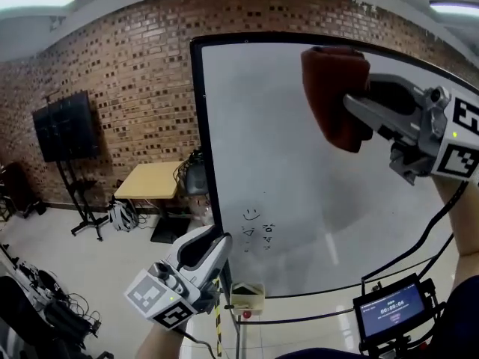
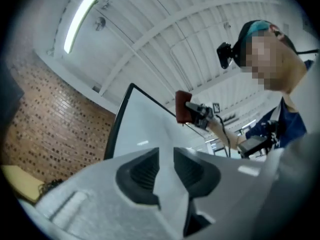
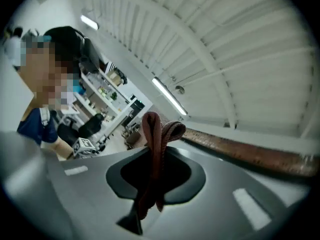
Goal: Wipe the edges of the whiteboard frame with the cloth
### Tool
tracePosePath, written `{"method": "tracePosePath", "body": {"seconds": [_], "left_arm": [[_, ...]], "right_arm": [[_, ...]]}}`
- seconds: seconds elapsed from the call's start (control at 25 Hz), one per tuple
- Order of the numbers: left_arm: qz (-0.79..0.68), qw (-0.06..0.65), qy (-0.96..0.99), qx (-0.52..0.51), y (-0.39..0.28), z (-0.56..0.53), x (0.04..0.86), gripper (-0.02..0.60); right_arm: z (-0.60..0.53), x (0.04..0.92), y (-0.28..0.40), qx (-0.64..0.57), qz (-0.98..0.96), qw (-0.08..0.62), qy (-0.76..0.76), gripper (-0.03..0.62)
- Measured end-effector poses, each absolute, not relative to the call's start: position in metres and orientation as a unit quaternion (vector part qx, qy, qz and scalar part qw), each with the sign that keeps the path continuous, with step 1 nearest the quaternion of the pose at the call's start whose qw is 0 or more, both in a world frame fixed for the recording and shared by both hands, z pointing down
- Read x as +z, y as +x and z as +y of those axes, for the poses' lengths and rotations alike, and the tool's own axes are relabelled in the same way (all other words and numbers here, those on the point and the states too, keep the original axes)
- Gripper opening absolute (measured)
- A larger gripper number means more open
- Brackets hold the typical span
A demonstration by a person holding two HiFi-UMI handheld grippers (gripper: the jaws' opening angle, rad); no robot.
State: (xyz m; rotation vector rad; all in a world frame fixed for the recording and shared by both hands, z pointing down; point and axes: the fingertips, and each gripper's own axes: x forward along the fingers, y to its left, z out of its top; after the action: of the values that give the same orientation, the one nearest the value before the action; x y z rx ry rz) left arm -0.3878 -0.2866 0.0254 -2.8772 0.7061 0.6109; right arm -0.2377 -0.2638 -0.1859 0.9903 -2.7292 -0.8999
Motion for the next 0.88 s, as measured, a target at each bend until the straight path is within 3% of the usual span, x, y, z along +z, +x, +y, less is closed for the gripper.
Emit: {"method": "tracePosePath", "body": {"seconds": [0.2, 0.4, 0.68, 0.88], "left_arm": [[0.268, 0.123, -0.937, 0.187, -0.372, -0.298, 0.024, 0.077], [0.267, 0.115, -0.935, 0.202, -0.396, -0.306, -0.015, 0.077], [0.268, 0.101, -0.939, 0.191, -0.403, -0.301, -0.002, 0.077], [0.248, 0.089, -0.946, 0.187, -0.402, -0.305, -0.001, 0.075]], "right_arm": [[-0.293, -0.271, -0.266, -0.446, -0.796, 0.152, 0.381, 0.058], [-0.357, -0.359, -0.341, -0.537, -0.713, 0.264, 0.366, 0.058], [-0.435, -0.293, -0.380, -0.560, -0.590, 0.457, 0.360, 0.058], [-0.438, -0.274, -0.388, -0.554, -0.585, 0.488, 0.336, 0.058]]}}
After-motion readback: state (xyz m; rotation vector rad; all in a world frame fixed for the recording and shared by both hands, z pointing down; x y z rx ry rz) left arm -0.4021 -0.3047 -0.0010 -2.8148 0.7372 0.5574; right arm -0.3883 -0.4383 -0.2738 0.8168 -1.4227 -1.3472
